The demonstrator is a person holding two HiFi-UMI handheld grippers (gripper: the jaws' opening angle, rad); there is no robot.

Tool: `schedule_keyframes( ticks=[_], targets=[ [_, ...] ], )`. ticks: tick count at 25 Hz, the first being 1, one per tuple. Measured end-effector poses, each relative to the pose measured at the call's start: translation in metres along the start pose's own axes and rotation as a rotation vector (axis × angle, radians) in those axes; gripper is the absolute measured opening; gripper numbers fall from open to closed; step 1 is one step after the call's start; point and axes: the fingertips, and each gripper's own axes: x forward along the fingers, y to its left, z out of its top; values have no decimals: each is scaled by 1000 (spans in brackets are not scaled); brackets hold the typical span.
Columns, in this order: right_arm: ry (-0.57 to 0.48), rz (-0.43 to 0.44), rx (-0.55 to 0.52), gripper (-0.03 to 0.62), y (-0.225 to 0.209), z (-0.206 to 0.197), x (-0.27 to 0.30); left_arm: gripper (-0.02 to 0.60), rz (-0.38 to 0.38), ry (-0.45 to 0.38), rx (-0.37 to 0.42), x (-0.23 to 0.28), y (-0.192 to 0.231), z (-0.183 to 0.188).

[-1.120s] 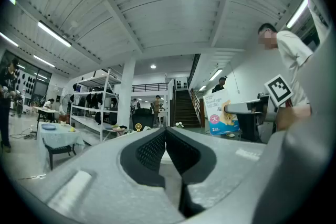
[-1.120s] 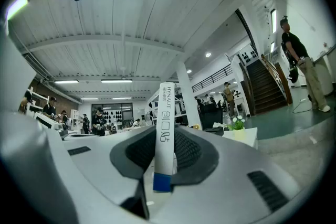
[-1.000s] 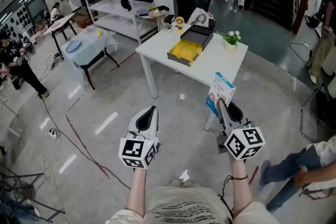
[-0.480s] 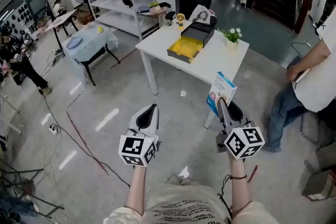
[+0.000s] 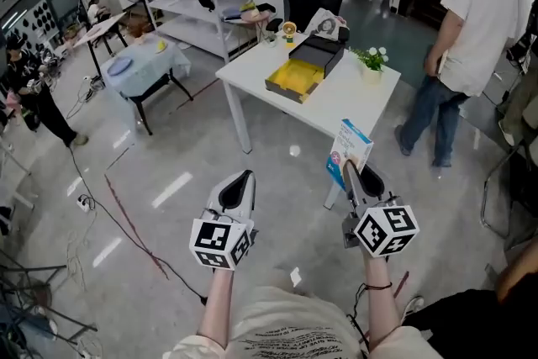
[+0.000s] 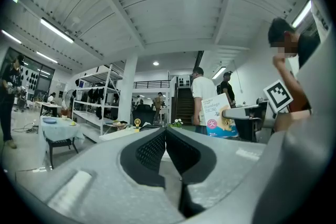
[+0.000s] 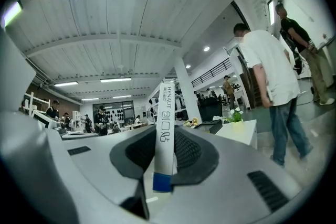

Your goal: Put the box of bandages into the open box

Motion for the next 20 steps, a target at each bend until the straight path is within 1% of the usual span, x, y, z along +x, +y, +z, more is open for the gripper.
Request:
schedule_keyframes(
  ticks=[6, 11, 15, 20],
  targets=[
    [17, -1, -1, 80, -23, -6, 30, 21, 21, 11, -9, 31, 12, -8],
    [30, -31, 21, 80, -43, -18, 64, 21, 21, 52, -21, 64, 33, -25],
    [36, -36, 35, 80, -61, -21, 100, 21, 27, 58, -23, 100, 53, -27],
    [55, -46, 42, 80, -81, -21, 155, 22, 10, 75, -41, 153, 77, -32]
  ],
)
